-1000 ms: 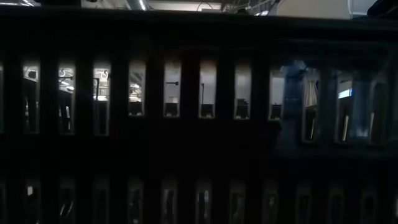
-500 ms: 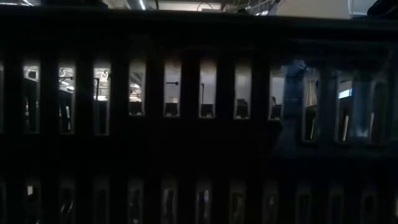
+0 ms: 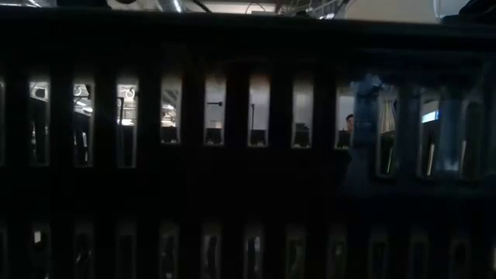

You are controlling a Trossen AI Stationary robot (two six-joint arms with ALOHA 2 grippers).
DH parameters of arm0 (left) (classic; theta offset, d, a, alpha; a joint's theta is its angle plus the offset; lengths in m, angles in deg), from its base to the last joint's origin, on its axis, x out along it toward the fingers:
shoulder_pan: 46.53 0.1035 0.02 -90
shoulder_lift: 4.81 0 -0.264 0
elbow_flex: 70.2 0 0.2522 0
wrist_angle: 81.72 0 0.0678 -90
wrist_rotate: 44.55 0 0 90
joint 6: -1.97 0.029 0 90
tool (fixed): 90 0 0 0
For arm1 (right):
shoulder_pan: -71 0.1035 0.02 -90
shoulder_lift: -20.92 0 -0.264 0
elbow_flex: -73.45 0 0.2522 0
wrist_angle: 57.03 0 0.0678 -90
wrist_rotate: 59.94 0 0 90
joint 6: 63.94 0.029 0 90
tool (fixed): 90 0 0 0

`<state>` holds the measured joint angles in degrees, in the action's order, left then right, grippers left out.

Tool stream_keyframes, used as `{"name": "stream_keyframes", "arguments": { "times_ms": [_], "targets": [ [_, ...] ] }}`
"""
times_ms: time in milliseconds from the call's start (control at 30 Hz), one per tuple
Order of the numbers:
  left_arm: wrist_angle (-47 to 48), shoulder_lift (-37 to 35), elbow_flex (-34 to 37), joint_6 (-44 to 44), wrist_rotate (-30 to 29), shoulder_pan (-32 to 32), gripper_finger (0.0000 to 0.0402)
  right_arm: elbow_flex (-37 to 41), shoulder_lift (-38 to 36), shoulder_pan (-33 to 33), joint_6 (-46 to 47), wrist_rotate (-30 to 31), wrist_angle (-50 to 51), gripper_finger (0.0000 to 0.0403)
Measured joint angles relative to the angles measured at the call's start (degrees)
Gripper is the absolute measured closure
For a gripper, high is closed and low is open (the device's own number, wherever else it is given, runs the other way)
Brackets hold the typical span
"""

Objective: Stack baskets by color
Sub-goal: Stack the top left black bin on the top right black bin

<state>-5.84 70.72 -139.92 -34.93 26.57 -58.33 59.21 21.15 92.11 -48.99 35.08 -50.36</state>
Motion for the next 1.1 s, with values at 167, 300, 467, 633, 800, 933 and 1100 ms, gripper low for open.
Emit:
{"name": "stream_keyframes", "arguments": {
  "times_ms": [167,300,467,633,800,933,1100],
  "targets": [
    [0.0,3.8,0.0,0.1,-2.9,-2.3,0.0295,0.0,0.0,0.0,2.6,-2.3,0.0,0.0347],
    [0.0,6.0,0.0,0.2,-2.9,-4.1,0.0295,0.0,0.0,0.0,2.8,-2.3,0.0,0.0347],
    [0.0,8.0,0.0,0.2,-3.5,-5.8,0.0295,0.0,0.0,0.0,2.8,-2.3,0.0,0.0347],
    [-0.6,9.1,0.8,0.1,-5.0,-6.5,0.0295,0.0,0.0,0.0,2.7,-2.2,0.1,0.0347],
    [-2.6,9.4,3.6,-0.4,-5.1,-6.5,0.0295,0.0,0.0,0.0,2.6,-2.2,0.1,0.0347],
    [-2.8,9.4,5.1,-0.5,-5.7,-6.5,0.0295,0.0,0.0,0.0,2.6,-2.1,0.1,0.0347],
    [-3.4,9.4,6.8,-0.5,-5.4,-6.5,0.0295,0.0,0.0,0.0,2.6,-2.1,0.1,0.0347]
  ]
}}
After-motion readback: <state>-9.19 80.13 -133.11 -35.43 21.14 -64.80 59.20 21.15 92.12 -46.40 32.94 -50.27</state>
